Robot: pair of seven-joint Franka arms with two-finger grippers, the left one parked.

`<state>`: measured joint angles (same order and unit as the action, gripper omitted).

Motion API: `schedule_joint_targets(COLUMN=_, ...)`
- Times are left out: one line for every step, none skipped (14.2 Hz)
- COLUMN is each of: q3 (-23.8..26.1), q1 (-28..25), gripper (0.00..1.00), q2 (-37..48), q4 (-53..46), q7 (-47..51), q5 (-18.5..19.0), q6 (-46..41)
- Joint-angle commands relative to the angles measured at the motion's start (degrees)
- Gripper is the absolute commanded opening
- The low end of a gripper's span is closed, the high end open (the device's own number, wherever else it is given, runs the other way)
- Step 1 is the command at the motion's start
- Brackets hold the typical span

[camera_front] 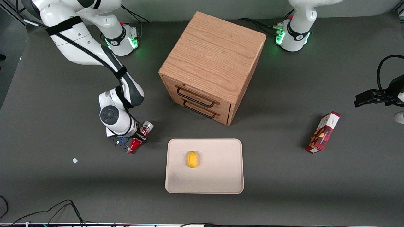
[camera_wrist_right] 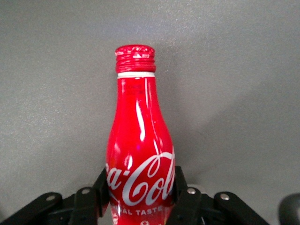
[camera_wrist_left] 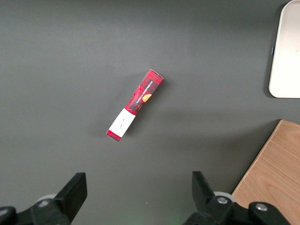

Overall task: Place coke bottle on tray
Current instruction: 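Close the right gripper around the bottle's body, then lift the bottle and tip it upright with the right gripper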

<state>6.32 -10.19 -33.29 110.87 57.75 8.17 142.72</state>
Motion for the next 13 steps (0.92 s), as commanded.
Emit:
schedule_joint_targets(q3=-0.08, q1=-0.09, gripper=0.00, q2=1.90, q4=-0.92, q7=1.75, q5=1.94, q6=-1.38)
schedule_joint_targets(q3=-0.08, q1=0.00, gripper=0.00, q2=3.74, q4=-1.00, q7=1.58, q5=1.94, q6=-3.74)
schedule_joint_targets(q3=0.01, q1=0.17, gripper=0.00, q2=5.85, q4=-1.01, q7=0.88, q5=1.94, q6=-7.07)
schedule_joint_targets(q3=0.18, q1=0.35, gripper=0.00, q2=8.13, q4=-1.01, q7=-0.78, q5=1.68, q6=-9.80)
schedule_joint_targets(q3=0.27, q1=0.87, gripper=0.00, q2=10.33, q4=-1.09, q7=-2.45, q5=1.24, q6=-12.52)
schedule_joint_targets(q3=0.71, q1=1.66, gripper=0.00, q2=12.53, q4=-1.27, q7=-4.47, q5=0.97, q6=-15.51)
schedule_joint_targets(q3=1.50, q1=2.97, gripper=0.00, q2=14.64, q4=-1.70, q7=-6.49, q5=0.19, q6=-18.24)
schedule_joint_targets(q3=2.29, q1=4.29, gripper=0.00, q2=16.66, q4=-3.10, q7=-8.95, q5=-1.47, q6=-22.09)
schedule_joint_targets(q3=3.16, q1=5.61, gripper=0.00, q2=18.51, q4=-4.59, q7=-11.93, q5=-3.06, q6=-26.66)
schedule_joint_targets(q3=3.35, q1=6.41, gripper=0.00, q2=19.92, q4=-6.87, q7=-15.01, q5=-4.12, q6=-30.53)
schedule_joint_targets(q3=3.44, q1=7.28, gripper=0.00, q2=20.98, q4=-9.50, q7=-17.13, q5=-5.34, q6=-35.35)
schedule_joint_targets(q3=3.35, q1=7.38, gripper=0.00, q2=21.77, q4=-12.49, q7=-18.45, q5=-6.49, q6=-39.23)
schedule_joint_targets(q3=3.35, q1=7.38, gripper=0.00, q2=22.12, q4=-15.30, q7=-18.90, q5=-6.76, q6=-42.66)
